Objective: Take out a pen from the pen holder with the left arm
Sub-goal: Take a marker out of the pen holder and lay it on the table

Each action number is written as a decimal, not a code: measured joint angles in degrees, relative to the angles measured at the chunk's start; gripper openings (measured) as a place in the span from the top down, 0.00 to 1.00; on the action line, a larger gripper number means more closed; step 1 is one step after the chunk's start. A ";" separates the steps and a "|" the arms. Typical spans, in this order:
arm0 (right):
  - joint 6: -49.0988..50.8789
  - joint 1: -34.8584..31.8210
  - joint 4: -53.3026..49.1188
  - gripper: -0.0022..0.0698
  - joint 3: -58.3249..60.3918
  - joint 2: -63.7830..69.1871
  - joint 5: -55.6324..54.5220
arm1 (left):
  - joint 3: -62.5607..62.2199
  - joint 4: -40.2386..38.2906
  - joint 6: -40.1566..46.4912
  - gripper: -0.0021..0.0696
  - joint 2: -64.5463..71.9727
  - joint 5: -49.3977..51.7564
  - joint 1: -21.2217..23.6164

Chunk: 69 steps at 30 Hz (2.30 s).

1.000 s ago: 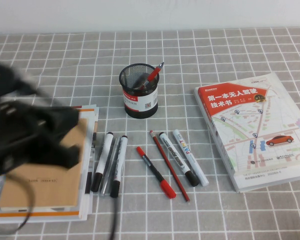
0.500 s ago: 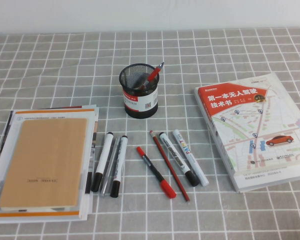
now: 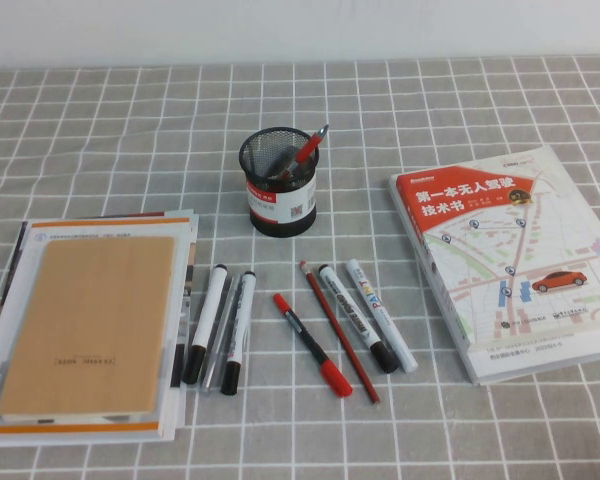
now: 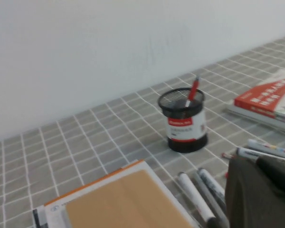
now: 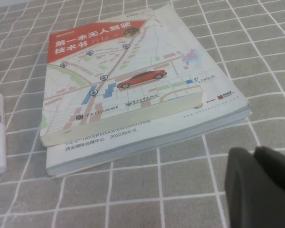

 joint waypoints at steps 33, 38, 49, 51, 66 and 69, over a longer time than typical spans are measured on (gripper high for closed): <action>0.00 0.00 0.00 0.99 0.00 0.00 0.00 | 23.30 -3.69 -4.28 0.97 0.00 -12.45 25.83; 0.00 0.00 0.00 0.99 0.00 0.00 0.00 | 23.30 -3.69 -4.16 0.97 0.00 -12.34 25.89; 0.00 0.00 0.00 0.99 0.00 0.00 0.00 | 23.30 -3.79 -4.16 0.97 0.00 -12.34 25.89; 0.00 0.00 0.00 0.99 0.00 0.00 0.00 | 23.30 -3.79 -4.16 0.97 0.00 -12.34 25.89; 0.00 0.00 0.00 0.99 0.00 0.00 0.00 | 23.30 -3.79 -4.14 0.97 0.00 -12.34 25.97; 0.00 0.00 0.00 0.99 0.00 0.00 0.00 | 23.30 -3.79 -4.14 0.97 0.00 -12.34 25.97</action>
